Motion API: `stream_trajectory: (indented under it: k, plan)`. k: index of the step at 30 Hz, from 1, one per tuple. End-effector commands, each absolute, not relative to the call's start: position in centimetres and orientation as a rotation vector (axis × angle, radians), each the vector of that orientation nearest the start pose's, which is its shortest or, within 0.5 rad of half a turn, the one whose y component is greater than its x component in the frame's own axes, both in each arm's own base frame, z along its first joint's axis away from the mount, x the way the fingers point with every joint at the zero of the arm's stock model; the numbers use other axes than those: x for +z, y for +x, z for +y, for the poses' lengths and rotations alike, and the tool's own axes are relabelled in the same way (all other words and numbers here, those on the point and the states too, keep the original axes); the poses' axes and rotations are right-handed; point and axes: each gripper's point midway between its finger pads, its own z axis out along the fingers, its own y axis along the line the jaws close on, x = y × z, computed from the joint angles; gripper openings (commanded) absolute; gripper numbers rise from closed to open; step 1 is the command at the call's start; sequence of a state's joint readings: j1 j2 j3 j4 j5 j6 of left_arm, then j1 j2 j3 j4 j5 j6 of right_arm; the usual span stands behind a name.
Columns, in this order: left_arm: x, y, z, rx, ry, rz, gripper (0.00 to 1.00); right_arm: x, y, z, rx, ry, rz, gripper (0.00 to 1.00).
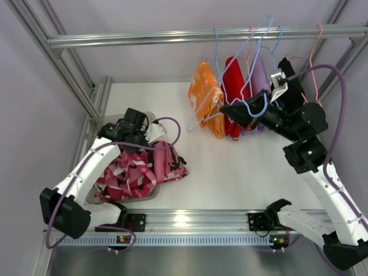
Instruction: Remove the trousers from the hanger
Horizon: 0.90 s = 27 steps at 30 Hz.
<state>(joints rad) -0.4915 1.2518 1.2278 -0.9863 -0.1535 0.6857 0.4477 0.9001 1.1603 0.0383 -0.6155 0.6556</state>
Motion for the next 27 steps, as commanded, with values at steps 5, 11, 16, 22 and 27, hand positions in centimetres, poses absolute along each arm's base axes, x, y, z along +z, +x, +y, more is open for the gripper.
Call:
stream_trajectory:
  k: [5,11,16,22,27]
  plan:
    - [8.9,20.1,-0.4,0.152,1.390,2.595,0.00,47.2,19.7,23.6,1.311,-0.471,1.394,0.00]
    - [4.6,18.6,0.3,-0.045,1.338,2.708,0.31,47.2,19.5,23.9,1.321,-0.483,1.390,0.00]
    - [6.0,20.7,-1.5,-0.221,1.244,2.611,0.71,47.6,19.1,23.8,1.314,-0.503,1.370,0.00]
    - [18.3,21.7,-7.6,-0.463,1.219,2.077,0.88,47.8,18.4,23.4,1.290,-0.520,1.362,0.00]
    - [24.7,19.8,-12.1,-0.580,1.380,1.882,0.99,47.0,18.3,23.3,1.287,-0.516,1.375,0.00]
